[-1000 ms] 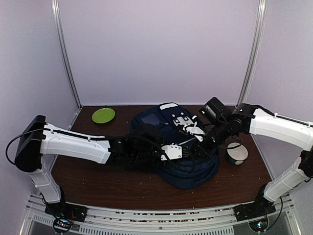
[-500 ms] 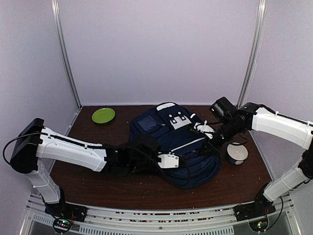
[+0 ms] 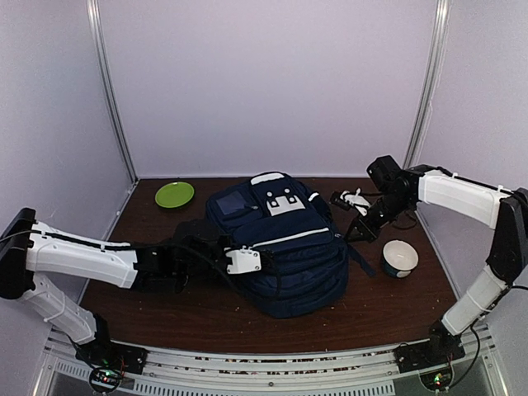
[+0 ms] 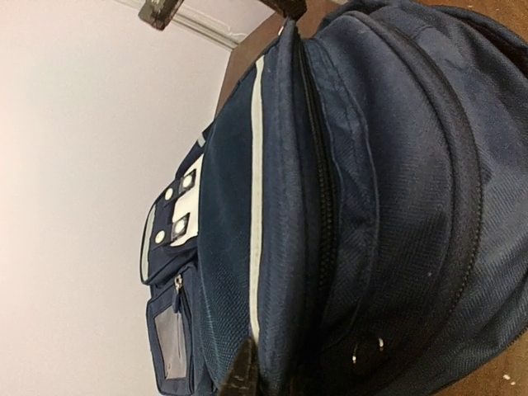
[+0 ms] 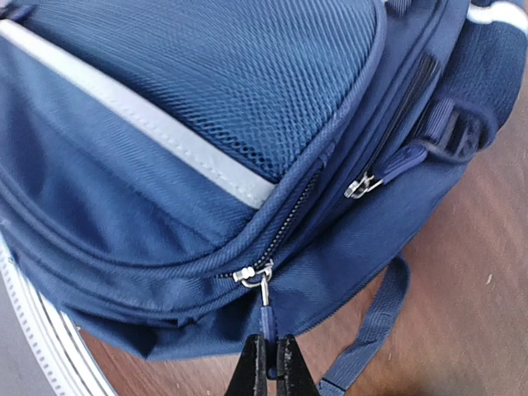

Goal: Pack the student bag
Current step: Zip the upper front pocket of the student bag, then hold the student bag at the center of the board.

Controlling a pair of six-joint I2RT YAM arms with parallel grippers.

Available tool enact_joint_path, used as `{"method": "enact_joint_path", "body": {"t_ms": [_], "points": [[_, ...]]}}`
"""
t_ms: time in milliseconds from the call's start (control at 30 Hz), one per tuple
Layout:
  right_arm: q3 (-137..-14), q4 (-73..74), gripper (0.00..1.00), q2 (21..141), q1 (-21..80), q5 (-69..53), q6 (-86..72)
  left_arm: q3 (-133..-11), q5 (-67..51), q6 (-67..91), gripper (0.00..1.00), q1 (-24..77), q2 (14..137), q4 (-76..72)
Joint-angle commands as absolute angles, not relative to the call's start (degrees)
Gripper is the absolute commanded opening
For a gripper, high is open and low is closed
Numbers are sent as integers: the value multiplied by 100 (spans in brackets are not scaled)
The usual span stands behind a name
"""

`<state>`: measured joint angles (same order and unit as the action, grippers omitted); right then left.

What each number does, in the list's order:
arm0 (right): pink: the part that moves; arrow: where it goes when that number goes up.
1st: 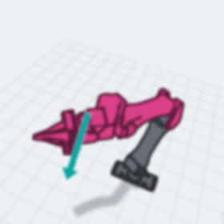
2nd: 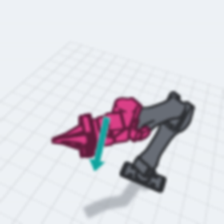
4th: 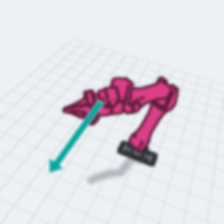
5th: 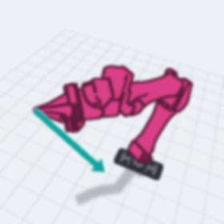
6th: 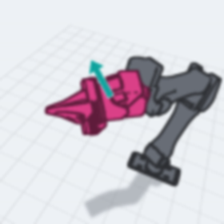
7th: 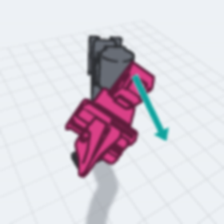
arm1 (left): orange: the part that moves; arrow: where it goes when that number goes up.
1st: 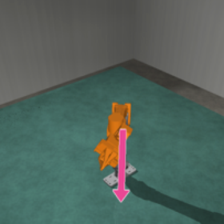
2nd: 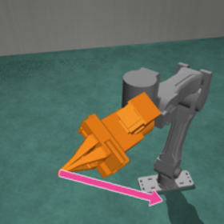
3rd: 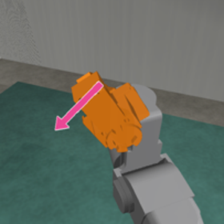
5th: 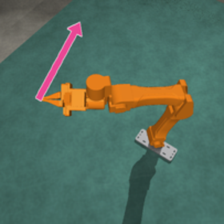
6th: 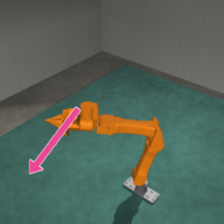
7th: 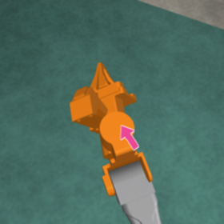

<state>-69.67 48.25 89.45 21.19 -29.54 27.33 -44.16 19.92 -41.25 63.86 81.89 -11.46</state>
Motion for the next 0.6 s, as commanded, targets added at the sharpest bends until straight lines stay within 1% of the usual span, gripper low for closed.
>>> {"method": "enact_joint_path", "body": {"t_ms": [0,33,67,133,167,200,267,367,467,567], "points": [[-7270,4571,0,8942,1834,-2290,2569,-4357,3436,-3808,14,5593,7868,-601],[-7274,4577,0,8894,1865,-2422,2510,-4351,3431,-3794,29,5579,7831,-620],[-7251,4566,0,8837,1924,-2576,2435,-4362,3314,-3751,39,5580,7771,-574],[-7152,4530,0,8676,2083,-2771,2348,-4443,2906,-3524,50,5592,7636,-304],[-7087,4511,0,8546,2185,-2844,2317,-4557,2760,-3330,53,5624,7568,-87],[-7016,4482,0,8438,2283,-2882,2291,-4699,2608,-3131,55,5691,7496,190],[-6867,4434,0,8226,2481,-2893,2272,-4949,2393,-2812,56,5926,7327,654],[-6650,4410,0,7912,2740,-2900,2261,-5296,1994,-2585,57,6376,7177,893],[-6503,4425,0,7630,2854,-2995,2206,-5798,1742,-2395,57,6648,7572,922],[-6467,4525,0,7368,2976,-3040,2146,-6151,1648,-2377,57,6798,8156,651]]}}
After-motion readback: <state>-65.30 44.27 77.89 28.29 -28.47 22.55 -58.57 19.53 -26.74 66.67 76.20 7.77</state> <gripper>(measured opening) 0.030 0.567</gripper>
